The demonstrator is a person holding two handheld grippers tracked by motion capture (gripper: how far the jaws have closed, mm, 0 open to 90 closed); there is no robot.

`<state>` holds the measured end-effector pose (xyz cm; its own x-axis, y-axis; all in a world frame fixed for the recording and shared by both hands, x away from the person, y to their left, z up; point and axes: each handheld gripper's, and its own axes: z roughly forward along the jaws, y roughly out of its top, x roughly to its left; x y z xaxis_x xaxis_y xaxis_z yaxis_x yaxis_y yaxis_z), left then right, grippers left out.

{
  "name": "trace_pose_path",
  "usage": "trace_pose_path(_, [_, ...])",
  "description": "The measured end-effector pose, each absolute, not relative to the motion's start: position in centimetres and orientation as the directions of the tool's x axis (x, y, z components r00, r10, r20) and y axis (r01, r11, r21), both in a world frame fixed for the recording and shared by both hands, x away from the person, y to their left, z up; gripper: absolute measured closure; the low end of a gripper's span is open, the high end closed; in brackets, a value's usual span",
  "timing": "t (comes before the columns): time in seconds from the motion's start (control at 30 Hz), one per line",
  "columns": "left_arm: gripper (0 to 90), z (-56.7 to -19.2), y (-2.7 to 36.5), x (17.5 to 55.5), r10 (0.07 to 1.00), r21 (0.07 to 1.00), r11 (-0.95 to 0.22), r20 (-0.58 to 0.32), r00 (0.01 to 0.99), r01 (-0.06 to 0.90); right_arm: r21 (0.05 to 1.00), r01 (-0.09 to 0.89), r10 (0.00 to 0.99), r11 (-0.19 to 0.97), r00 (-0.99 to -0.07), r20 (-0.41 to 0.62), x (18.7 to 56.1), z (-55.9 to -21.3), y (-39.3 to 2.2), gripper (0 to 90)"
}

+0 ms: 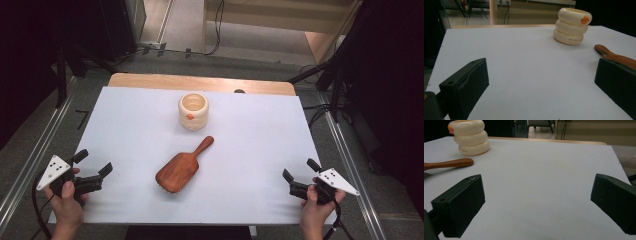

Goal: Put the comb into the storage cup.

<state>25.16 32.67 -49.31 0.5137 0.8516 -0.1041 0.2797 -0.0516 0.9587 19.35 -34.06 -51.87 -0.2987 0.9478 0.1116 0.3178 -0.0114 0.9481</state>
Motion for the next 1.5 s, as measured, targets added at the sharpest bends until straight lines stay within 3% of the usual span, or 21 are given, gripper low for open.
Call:
trace_pose_path(0.53, [0.0,-49.3,32.5,25.0,0.861,0.96,-0.074,-0.075,0.503,0.268,0.944,0.329,0.938,-0.006,-0.325,0.119,19.5,-50.9,-33.5,0.0])
trace_pose_path(1.5, [0.0,-49.3,32.2,24.9,0.861,0.96,-0.096,-0.053,0.506,0.264,0.93,0.319,0.875,0.183,-0.484,-0.006,23.7,-45.8,-28.3,0.0])
